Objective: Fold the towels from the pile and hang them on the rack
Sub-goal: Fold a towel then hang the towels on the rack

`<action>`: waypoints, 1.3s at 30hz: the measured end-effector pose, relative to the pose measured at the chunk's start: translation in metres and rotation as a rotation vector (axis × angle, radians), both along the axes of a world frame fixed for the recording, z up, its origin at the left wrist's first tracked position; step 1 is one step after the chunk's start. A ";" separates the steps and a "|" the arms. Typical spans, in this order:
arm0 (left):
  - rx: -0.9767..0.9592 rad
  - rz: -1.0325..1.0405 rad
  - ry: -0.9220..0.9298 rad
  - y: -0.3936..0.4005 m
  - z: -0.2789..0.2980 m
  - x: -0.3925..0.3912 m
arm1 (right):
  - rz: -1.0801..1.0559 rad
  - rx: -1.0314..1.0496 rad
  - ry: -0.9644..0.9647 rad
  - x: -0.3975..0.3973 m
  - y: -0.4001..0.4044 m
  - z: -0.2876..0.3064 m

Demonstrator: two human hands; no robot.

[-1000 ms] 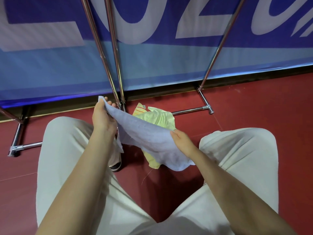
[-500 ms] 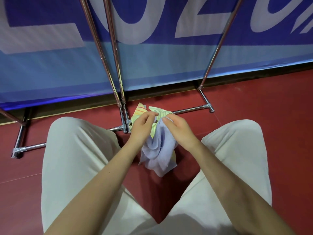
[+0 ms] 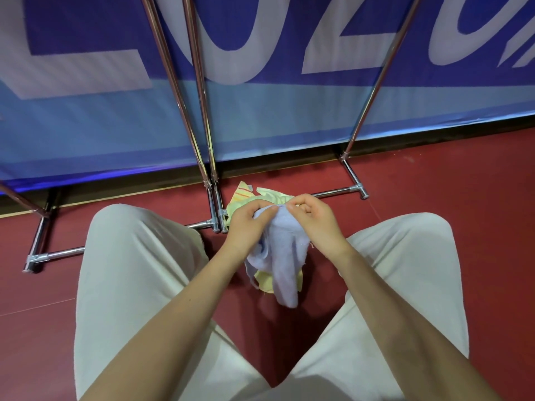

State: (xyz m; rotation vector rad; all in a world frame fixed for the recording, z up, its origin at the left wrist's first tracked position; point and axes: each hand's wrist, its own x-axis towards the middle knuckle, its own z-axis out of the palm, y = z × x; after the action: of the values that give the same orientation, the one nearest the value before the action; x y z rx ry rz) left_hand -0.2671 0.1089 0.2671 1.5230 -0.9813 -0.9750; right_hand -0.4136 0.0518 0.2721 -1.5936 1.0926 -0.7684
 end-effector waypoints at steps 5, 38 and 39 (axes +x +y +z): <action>-0.034 0.064 0.019 -0.001 0.004 0.007 | 0.128 0.019 0.171 0.001 0.010 -0.016; 0.147 -0.073 0.103 -0.006 -0.009 -0.033 | -0.026 -0.130 0.127 -0.016 0.011 0.007; 0.156 -0.098 0.098 -0.007 -0.009 -0.036 | -0.036 -0.122 0.099 -0.017 0.009 0.008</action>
State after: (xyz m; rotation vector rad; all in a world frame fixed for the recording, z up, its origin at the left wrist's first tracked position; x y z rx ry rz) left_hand -0.3031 0.1024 0.2577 1.5506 -0.9355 -1.2082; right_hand -0.4302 0.0612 0.2797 -1.7341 1.1669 -0.7997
